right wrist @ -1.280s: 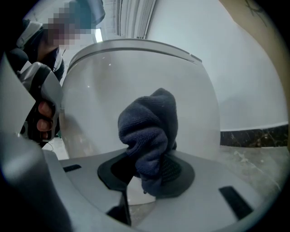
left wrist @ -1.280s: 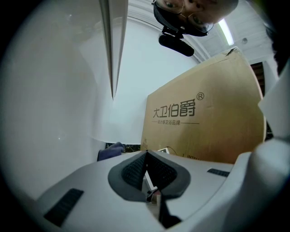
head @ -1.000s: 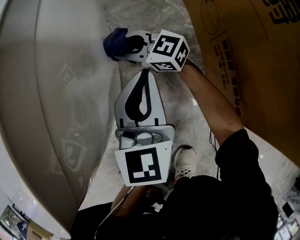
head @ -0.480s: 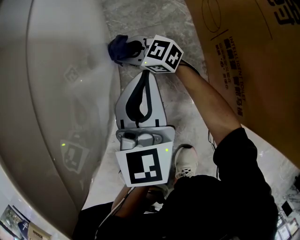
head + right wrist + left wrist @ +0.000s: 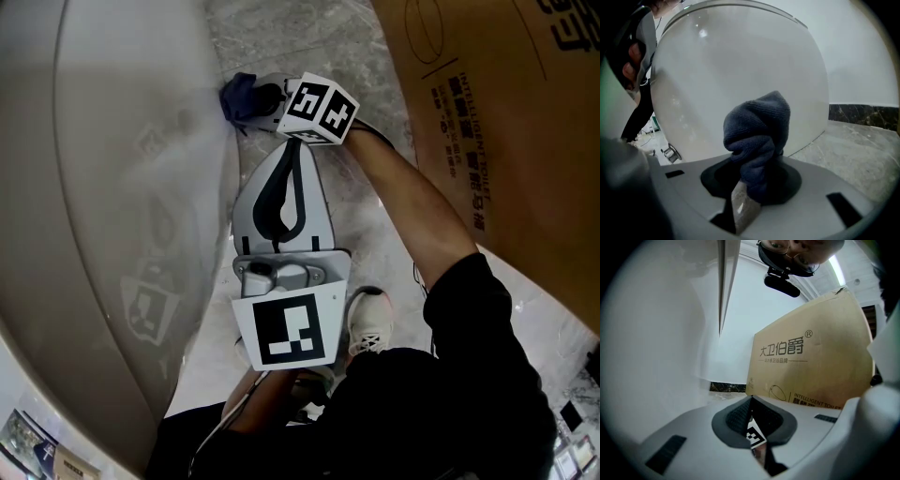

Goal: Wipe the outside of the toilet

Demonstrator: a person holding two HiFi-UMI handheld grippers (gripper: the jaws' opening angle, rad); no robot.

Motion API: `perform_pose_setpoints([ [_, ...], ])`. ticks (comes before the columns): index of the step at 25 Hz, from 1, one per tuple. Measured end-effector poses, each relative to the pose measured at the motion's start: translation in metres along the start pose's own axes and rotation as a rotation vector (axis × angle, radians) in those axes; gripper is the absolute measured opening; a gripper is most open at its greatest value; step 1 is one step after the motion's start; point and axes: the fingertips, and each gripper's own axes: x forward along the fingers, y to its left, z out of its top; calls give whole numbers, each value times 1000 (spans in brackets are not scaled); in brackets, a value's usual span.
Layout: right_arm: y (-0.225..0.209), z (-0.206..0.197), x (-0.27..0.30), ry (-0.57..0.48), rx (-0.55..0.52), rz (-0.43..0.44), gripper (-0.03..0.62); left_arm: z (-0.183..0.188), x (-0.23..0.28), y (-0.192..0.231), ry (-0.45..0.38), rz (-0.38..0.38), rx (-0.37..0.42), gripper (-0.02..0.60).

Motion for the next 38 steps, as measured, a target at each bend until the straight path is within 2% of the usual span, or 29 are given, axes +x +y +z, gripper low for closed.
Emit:
perform_pose_setpoints([
  [8, -3, -9, 3, 74, -42, -32, 114, 0, -1, 0, -1, 5, -2, 11],
  [14, -11, -5, -28, 54, -63, -59, 114, 8, -8, -3, -17, 4, 4, 11],
  [17, -21, 18, -53, -17, -40, -112, 114, 11, -9, -3, -32, 4, 6, 11],
  [20, -22, 47, -79, -76, -65, -132, 114, 12, -9, -6, -38, -1, 5, 11],
  [27, 7, 132, -127, -218, -133, -105, 114, 12, -7, -9, -46, 3, 9, 11],
  [31, 34, 177, -140, -266, -200, -52, 114, 11, -14, -8, -46, 9, 16, 12],
  [38, 72, 222, -162, -328, -240, 2, 115, 20, -31, -17, -58, 15, 29, 12],
])
